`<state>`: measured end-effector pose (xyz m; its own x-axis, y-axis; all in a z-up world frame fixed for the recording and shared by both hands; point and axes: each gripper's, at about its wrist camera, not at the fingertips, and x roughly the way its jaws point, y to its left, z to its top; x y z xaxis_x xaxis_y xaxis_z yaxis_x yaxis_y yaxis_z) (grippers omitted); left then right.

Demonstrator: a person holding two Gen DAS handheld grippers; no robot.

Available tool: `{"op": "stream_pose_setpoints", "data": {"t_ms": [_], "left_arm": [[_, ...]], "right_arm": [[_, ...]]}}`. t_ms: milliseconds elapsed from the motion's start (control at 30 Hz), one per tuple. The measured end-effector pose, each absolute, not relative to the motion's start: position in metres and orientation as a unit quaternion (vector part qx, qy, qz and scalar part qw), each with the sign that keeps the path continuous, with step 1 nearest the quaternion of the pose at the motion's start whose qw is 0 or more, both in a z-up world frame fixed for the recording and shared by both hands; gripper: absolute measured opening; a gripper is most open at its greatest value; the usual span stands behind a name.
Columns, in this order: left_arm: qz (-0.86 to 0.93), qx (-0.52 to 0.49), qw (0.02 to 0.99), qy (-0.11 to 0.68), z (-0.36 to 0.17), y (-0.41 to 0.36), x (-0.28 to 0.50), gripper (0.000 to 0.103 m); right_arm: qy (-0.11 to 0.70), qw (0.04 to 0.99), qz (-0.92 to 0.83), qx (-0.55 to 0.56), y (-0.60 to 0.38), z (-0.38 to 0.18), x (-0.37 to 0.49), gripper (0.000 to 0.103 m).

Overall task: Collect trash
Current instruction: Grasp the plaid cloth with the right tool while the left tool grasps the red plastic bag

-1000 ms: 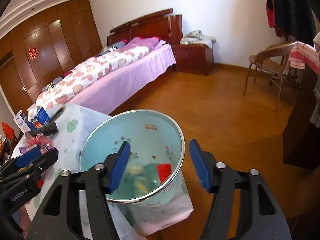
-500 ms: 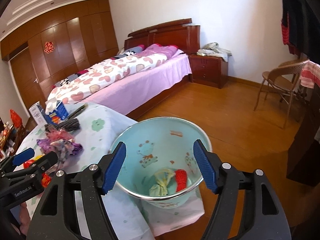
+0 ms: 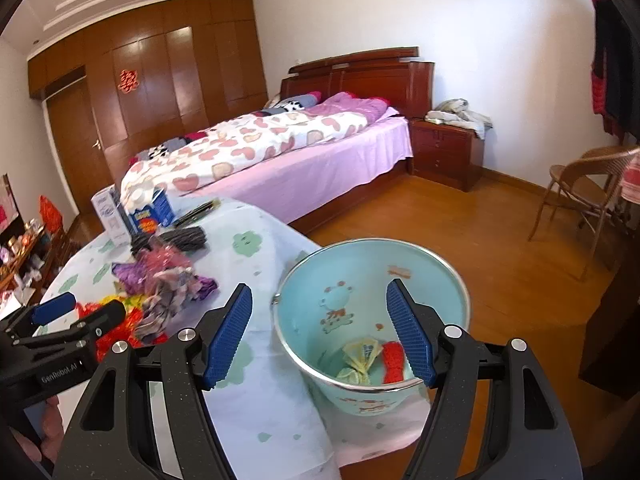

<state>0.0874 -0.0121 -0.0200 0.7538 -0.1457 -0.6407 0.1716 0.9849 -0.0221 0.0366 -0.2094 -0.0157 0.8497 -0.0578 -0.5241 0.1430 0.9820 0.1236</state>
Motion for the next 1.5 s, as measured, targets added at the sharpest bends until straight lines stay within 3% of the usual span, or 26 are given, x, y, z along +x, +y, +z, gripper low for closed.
{"op": "stream_pose_setpoints", "data": {"t_ms": [800, 1133, 1200, 1367, 1500], "left_arm": [[0.005, -0.043, 0.935, 0.352, -0.042, 0.121, 0.077, 0.089], [-0.006, -0.041, 0.939, 0.343, -0.045, 0.129, 0.076, 0.088], [-0.017, -0.037, 0.939, 0.343, -0.047, 0.124, 0.075, 0.088], [-0.041, -0.026, 0.939, 0.341, -0.049, 0.111, 0.074, 0.085], [-0.065, -0.024, 0.937, 0.341, -0.049, 0.099, 0.073, 0.081]], "right_arm": [[0.296, 0.952, 0.043, 0.067, -0.122, -0.027, 0.07, 0.069], [0.343, 0.933, 0.069, 0.085, -0.091, -0.051, 0.111, 0.069], [0.35, 0.93, 0.071, 0.088, -0.088, -0.056, 0.117, 0.065], [0.371, 0.918, 0.098, 0.104, -0.09, -0.065, 0.127, 0.029], [0.366, 0.917, 0.118, 0.109, -0.095, -0.061, 0.121, 0.014]]}}
